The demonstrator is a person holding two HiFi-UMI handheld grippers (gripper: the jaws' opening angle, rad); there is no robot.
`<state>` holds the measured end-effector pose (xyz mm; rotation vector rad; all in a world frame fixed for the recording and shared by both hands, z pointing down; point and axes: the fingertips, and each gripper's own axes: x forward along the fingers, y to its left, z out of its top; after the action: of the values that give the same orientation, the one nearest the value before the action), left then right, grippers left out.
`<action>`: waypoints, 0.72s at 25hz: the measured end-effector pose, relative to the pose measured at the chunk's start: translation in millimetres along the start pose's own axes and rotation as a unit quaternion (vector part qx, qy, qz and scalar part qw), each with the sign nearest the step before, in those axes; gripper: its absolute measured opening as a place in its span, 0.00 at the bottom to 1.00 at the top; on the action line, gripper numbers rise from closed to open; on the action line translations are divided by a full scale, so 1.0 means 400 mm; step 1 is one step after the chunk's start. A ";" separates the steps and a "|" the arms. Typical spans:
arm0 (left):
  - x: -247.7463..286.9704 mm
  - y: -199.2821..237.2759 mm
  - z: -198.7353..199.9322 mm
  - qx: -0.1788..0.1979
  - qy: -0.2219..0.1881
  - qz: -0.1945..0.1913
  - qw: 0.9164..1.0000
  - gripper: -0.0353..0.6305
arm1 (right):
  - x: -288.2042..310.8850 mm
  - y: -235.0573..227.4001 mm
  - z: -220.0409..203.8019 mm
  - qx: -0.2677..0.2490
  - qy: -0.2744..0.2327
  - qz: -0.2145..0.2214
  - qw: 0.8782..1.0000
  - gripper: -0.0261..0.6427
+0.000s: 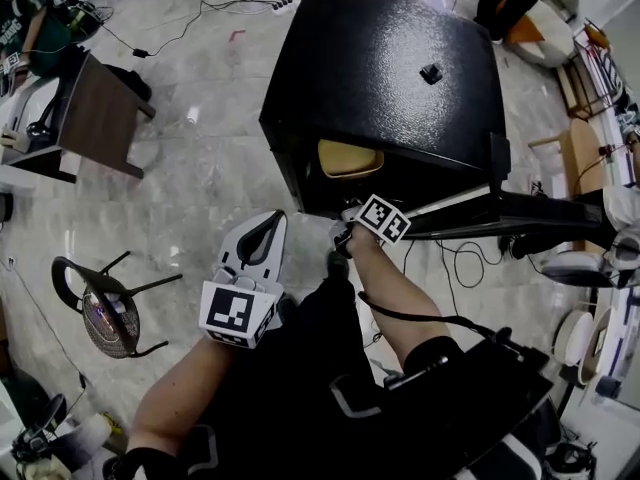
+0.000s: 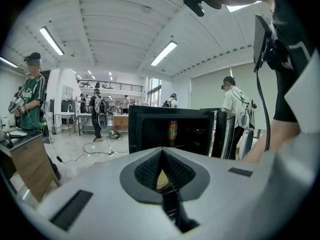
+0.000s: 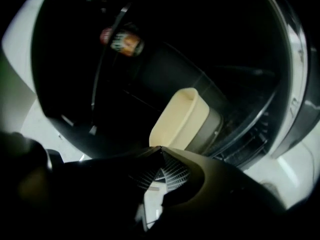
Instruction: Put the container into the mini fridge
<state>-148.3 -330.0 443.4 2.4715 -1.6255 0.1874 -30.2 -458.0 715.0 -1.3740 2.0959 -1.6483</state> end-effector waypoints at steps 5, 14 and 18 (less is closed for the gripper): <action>-0.033 0.008 0.023 -0.016 -0.020 -0.006 1.000 0.07 | -0.063 0.065 0.002 -0.053 -0.008 0.006 0.999 0.07; -0.101 -0.005 0.048 -0.019 -0.049 -0.022 0.998 0.07 | -0.214 0.271 0.008 -0.232 -0.023 0.036 0.972 0.07; -0.121 -0.002 0.038 -0.018 -0.055 -0.025 0.998 0.07 | -0.296 0.370 0.014 -0.314 -0.027 0.048 0.948 0.07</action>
<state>-166.8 -289.6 418.7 2.5334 -1.5908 0.0143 -41.9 -380.1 542.8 -1.3988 2.7337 -0.9123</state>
